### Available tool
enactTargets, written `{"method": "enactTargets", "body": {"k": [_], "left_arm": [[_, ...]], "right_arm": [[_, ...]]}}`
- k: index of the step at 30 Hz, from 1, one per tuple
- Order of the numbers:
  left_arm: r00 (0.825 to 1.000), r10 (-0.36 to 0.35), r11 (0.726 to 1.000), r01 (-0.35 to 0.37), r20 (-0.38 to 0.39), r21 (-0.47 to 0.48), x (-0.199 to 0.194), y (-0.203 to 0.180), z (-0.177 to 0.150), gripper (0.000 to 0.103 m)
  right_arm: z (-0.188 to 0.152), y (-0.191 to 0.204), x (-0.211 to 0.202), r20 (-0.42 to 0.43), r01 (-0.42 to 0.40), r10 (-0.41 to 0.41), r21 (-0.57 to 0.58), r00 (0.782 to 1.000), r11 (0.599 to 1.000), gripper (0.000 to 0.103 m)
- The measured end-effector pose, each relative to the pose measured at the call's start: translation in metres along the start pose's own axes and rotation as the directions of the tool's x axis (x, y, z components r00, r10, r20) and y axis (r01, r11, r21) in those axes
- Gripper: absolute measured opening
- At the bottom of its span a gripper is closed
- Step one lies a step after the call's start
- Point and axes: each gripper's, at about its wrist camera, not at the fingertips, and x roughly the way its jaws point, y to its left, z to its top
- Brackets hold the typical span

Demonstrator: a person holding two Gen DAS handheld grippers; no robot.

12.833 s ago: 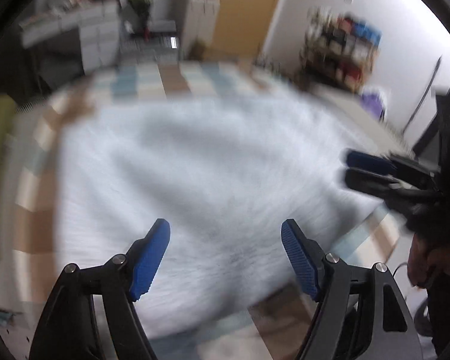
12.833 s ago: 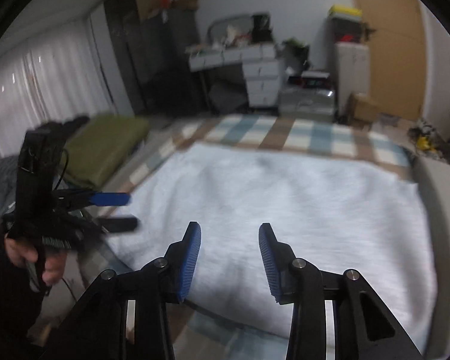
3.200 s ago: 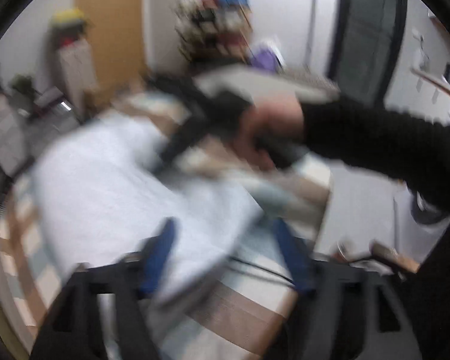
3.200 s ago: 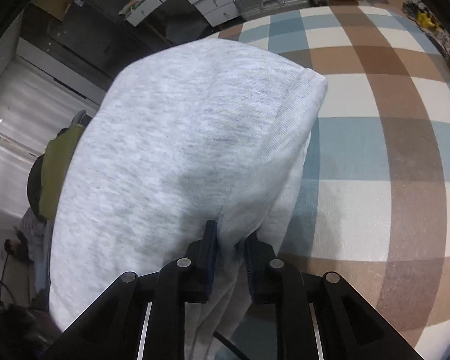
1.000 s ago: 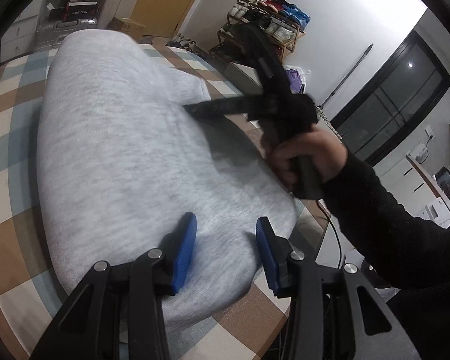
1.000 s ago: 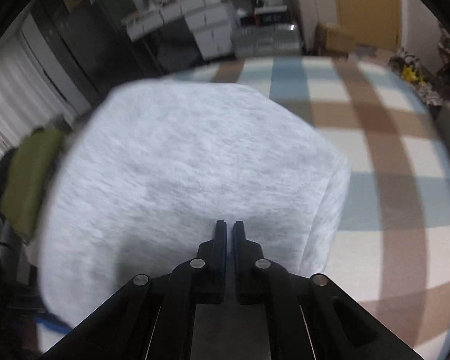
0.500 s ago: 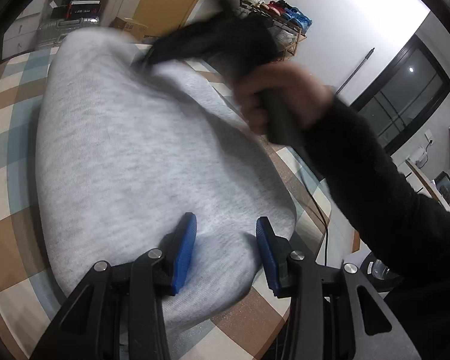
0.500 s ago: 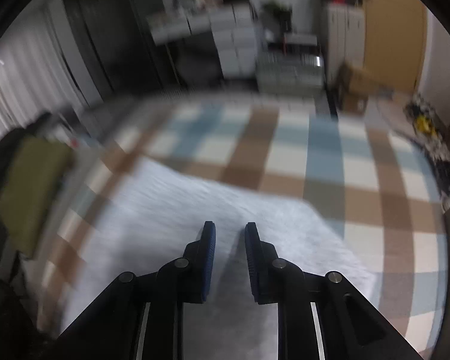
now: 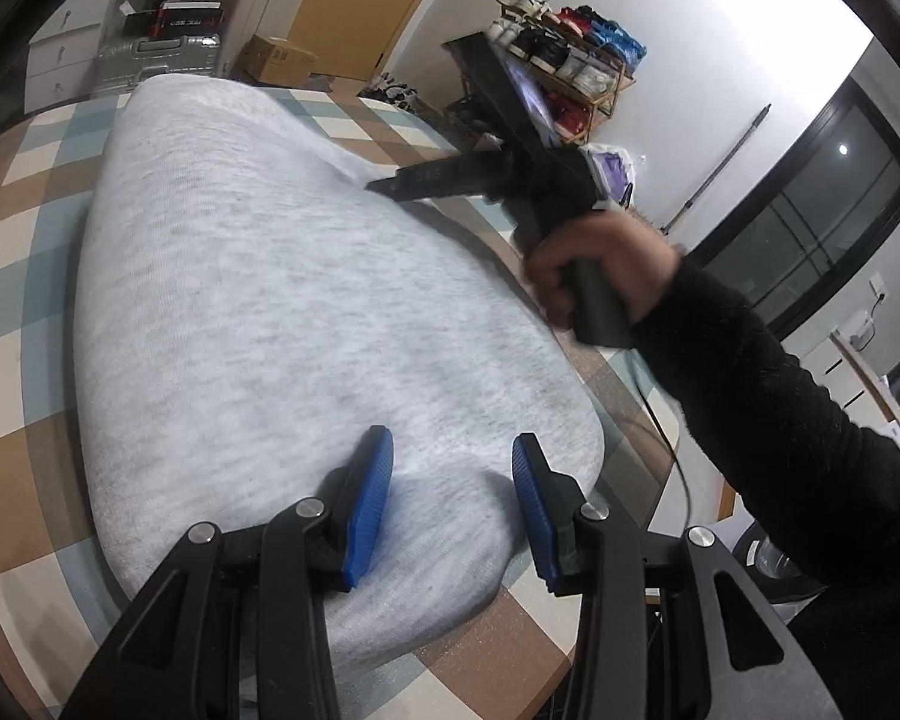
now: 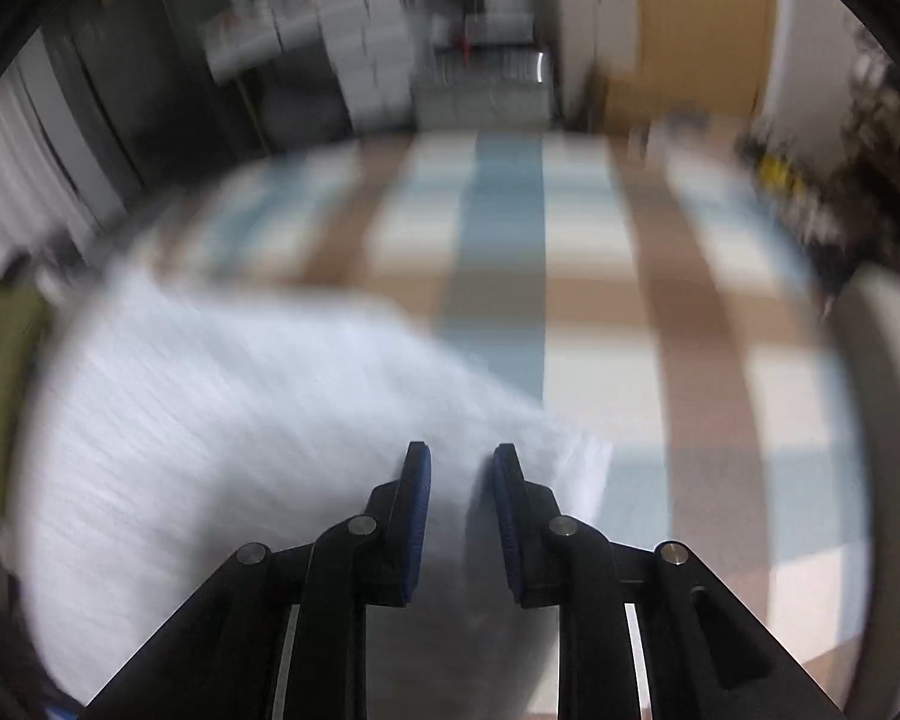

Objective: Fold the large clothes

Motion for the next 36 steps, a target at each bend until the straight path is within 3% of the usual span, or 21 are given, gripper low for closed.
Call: {"method": "enactTargets", "body": {"k": [3, 5, 8, 12, 16, 19, 22, 26, 27, 30, 33, 34, 36], "left_arm": [[1.000, 0.029, 1.000, -0.029, -0.002, -0.006, 0.002, -0.005, 0.001, 0.035], [0.999, 0.040, 0.999, -0.040, 0.001, -0.015, 0.003, -0.008, 0.002, 0.035], [0.999, 0.053, 0.998, -0.052, 0.006, -0.024, 0.004, -0.010, 0.003, 0.035], [0.997, 0.078, 0.997, -0.077, 0.011, -0.022, 0.005, -0.012, 0.002, 0.035], [0.994, 0.105, 0.994, -0.105, 0.022, -0.017, 0.009, -0.023, 0.001, 0.035], [0.993, 0.113, 0.994, -0.113, 0.022, -0.014, 0.010, -0.025, 0.000, 0.035], [0.992, 0.122, 0.992, -0.122, 0.025, -0.006, 0.011, -0.022, 0.000, 0.035], [0.992, 0.123, 0.992, -0.123, 0.032, 0.003, 0.012, -0.023, -0.001, 0.035], [0.992, 0.121, 0.993, -0.122, 0.034, 0.005, 0.012, -0.023, -0.002, 0.035], [0.992, 0.118, 0.993, -0.119, 0.042, 0.016, 0.010, -0.020, -0.004, 0.035], [0.992, 0.116, 0.993, -0.117, 0.046, 0.021, 0.009, -0.021, -0.005, 0.035], [0.991, 0.123, 0.992, -0.125, 0.050, 0.029, 0.010, -0.022, -0.006, 0.035], [0.991, 0.125, 0.991, -0.128, 0.054, 0.036, 0.009, -0.022, -0.007, 0.035]], "right_arm": [[-0.002, 0.012, -0.013, -0.018, 0.043, -0.044, -0.051, 0.999, 0.998, 0.022], [-0.011, 0.013, -0.040, 0.024, -0.046, 0.047, -0.019, 0.999, 0.999, 0.022], [-0.038, 0.014, -0.092, 0.110, -0.191, 0.189, 0.008, 0.976, 0.982, 0.022], [-0.087, 0.029, -0.136, 0.163, -0.226, 0.227, -0.024, 0.960, 0.974, 0.028], [-0.128, 0.029, -0.128, 0.092, -0.303, 0.300, 0.031, 0.950, 0.952, 0.028], [-0.148, 0.039, -0.094, -0.010, -0.240, 0.240, 0.015, 0.971, 0.971, 0.028], [-0.150, 0.041, -0.089, 0.053, -0.226, 0.225, 0.008, 0.973, 0.974, 0.029], [-0.144, 0.041, -0.100, 0.024, -0.208, 0.207, 0.046, 0.978, 0.977, 0.029], [-0.144, 0.041, -0.110, 0.049, -0.223, 0.221, 0.041, 0.974, 0.974, 0.029], [-0.153, 0.044, -0.132, 0.100, -0.344, 0.339, 0.036, 0.936, 0.938, 0.027], [-0.167, 0.055, -0.101, 0.014, -0.296, 0.296, 0.038, 0.955, 0.954, 0.027], [-0.169, 0.054, -0.099, 0.069, -0.303, 0.299, 0.049, 0.952, 0.952, 0.027], [-0.169, 0.056, -0.099, 0.073, -0.295, 0.291, 0.050, 0.954, 0.954, 0.027]]}}
